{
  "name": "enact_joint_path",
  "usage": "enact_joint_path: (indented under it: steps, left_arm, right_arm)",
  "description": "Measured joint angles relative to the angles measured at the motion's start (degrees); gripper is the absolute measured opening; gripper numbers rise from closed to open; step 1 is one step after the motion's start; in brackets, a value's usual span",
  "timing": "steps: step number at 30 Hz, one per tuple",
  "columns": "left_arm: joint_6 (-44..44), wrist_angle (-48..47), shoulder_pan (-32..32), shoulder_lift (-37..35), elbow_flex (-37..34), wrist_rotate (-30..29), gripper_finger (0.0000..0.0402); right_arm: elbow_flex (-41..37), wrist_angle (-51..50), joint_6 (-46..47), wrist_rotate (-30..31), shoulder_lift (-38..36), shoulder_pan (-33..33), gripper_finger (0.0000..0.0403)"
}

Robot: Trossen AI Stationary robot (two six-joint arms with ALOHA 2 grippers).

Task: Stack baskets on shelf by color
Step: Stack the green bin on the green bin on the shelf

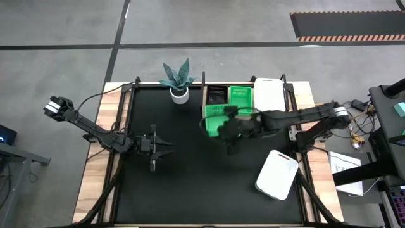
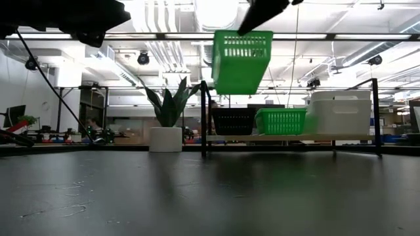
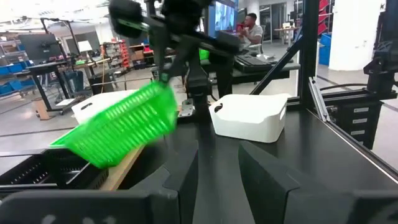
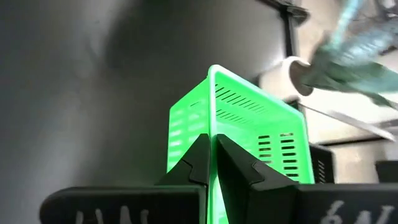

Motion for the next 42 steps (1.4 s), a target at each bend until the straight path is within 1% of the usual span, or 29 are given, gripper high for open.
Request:
enact_joint_path:
  steps: [9,13,18,22,27,35,42]
  left_arm:
    - [0.0,-0.03,0.0,0.0,-0.14,0.02,0.0099]
    - [0.0,-0.04,0.0,0.0,-0.31,0.02,0.0099]
    - [0.01,-0.04,0.0,0.0,-0.33,0.04,0.0099]
    - [0.02,-0.04,0.0,0.0,-0.35,0.04,0.0099]
    - [0.02,-0.03,0.0,0.0,-0.37,0.04,0.0099]
    - [0.12,-0.03,0.0,0.0,-0.39,0.04,0.0099]
    - [0.24,-0.04,0.0,0.0,-0.39,0.04,0.0099]
  right_arm:
    - [-12.23,3.14,-4.11,-0.18,-13.53,-9.43,0.0009]
    - [-18.82,6.53,-7.87,-0.08,-17.86,-14.41,0.0009]
    - [-26.71,12.49,-12.13,-0.21,-21.49,-21.06,0.0009]
    - [-30.8,16.11,-15.07,-0.89,-22.29,-25.45,0.0009]
    - [-33.43,19.62,-16.67,-4.96,-22.2,-28.64,0.0009]
    - [-34.2,20.44,-16.79,-5.18,-21.65,-28.73,0.0009]
    - [-34.34,20.37,-16.77,-5.17,-17.8,-28.73,0.0013]
